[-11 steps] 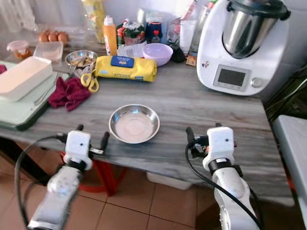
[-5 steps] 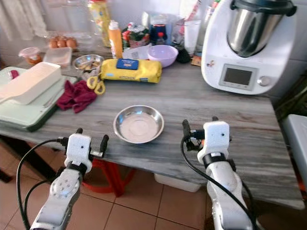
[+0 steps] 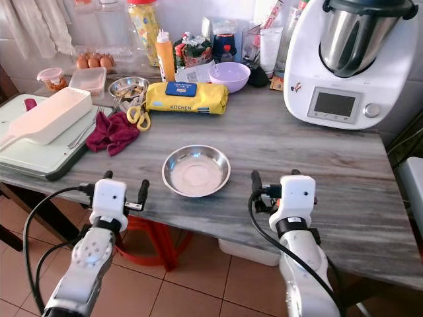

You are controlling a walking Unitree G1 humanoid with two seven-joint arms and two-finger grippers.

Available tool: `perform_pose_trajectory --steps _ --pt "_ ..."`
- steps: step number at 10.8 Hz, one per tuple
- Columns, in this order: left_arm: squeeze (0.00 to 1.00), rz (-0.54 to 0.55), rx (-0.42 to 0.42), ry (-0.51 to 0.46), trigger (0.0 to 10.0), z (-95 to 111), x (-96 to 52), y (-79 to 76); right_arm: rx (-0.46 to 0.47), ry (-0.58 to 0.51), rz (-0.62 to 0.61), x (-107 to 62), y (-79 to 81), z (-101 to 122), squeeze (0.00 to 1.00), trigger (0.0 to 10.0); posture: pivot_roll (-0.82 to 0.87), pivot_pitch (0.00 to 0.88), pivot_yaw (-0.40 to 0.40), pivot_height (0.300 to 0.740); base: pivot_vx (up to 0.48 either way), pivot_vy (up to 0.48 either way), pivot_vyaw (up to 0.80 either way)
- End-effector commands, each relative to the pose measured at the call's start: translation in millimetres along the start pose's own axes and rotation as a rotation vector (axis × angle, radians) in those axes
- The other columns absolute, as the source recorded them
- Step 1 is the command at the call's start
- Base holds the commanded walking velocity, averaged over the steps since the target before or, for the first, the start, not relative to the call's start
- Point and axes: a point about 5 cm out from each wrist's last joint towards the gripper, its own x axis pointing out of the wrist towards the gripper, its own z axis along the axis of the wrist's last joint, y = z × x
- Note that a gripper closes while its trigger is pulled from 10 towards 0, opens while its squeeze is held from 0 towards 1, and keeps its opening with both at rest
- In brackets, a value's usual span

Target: Setting the table

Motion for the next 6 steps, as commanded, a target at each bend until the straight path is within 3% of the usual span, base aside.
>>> perform_pose_trajectory --steps 1,3,5,6 --pt "0.0 0.014 -0.001 -0.007 10.0 1.7 3.3 2.0 0.014 0.013 -0.024 -1.8 -2.3 -5.2 0.0 10.0 -0.15 0.0 0.063 0.74 0.0 0.0 -0.8" --pt "0.0 0.015 -0.018 -0.01 10.0 3.8 8.4 -1.6 0.027 0.017 -0.054 -5.7 -4.3 -7.9 0.0 10.0 -0.16 0.0 0.067 0.74 0.0 0.0 0.0" --pt "0.0 0.006 -0.014 0.008 10.0 -0.7 5.6 -3.8 0.021 0.026 -0.055 -11.1 -5.0 -10.6 0.0 10.0 -0.17 0.01 0.069 0.74 0.0 0.0 -0.76" --pt "0.0 0.004 -0.015 0.009 10.0 -1.1 5.2 -4.1 0.017 0.024 -0.051 -11.0 -4.9 -9.8 0.0 10.0 -0.17 0.02 0.068 0.74 0.0 0.0 0.0"
